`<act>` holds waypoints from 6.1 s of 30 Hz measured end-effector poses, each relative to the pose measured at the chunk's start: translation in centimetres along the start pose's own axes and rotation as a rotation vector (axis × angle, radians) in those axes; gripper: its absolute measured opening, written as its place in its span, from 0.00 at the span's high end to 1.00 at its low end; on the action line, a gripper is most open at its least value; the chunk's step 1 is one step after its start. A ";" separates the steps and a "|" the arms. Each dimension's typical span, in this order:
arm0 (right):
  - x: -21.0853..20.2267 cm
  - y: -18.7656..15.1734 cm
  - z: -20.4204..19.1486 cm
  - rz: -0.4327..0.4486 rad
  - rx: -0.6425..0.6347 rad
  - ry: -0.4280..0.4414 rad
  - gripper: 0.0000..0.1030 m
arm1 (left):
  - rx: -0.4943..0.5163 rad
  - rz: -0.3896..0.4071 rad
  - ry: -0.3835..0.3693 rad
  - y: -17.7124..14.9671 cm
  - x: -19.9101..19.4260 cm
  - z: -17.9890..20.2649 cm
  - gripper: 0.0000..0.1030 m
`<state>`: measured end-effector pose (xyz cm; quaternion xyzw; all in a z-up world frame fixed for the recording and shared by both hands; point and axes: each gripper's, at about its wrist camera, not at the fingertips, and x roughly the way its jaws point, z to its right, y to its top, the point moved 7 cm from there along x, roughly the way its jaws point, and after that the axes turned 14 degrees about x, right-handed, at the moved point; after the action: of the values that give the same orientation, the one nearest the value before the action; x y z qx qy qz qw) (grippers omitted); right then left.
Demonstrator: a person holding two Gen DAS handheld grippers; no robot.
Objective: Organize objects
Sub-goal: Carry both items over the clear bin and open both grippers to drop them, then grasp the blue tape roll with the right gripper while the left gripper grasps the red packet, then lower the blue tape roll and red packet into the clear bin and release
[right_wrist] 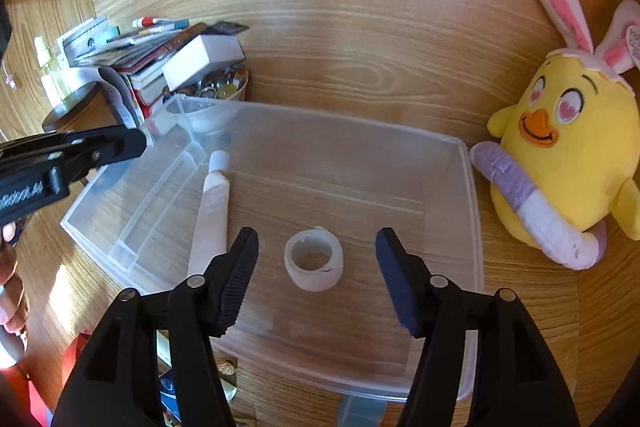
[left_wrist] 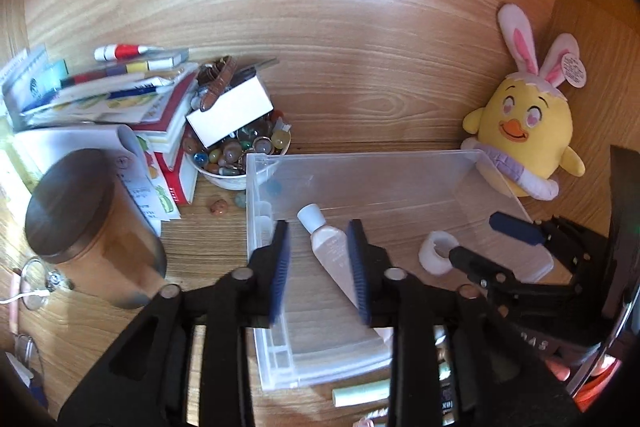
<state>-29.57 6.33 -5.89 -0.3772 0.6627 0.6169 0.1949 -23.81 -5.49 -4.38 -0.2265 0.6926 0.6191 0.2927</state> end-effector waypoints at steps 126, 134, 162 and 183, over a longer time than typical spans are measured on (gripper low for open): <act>-10.1 -4.2 3.2 0.126 0.141 0.112 0.84 | -0.001 0.092 -0.018 -4.8 -6.5 1.1 0.73; -9.6 -2.6 3.2 0.142 0.145 0.113 0.84 | 0.028 0.107 -0.006 -1.8 -5.3 0.9 0.73; -0.8 -0.4 2.4 -0.001 0.100 0.037 0.84 | 0.070 -0.043 -0.002 -1.2 3.0 0.1 0.73; -2.5 -0.7 1.6 0.020 0.080 0.037 0.63 | 0.109 0.012 0.027 -1.2 -0.6 1.5 0.26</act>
<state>-27.83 8.57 -4.80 -0.3740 0.6940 0.5847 0.1913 -22.36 -4.21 -4.96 -0.2143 0.7305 0.5793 0.2914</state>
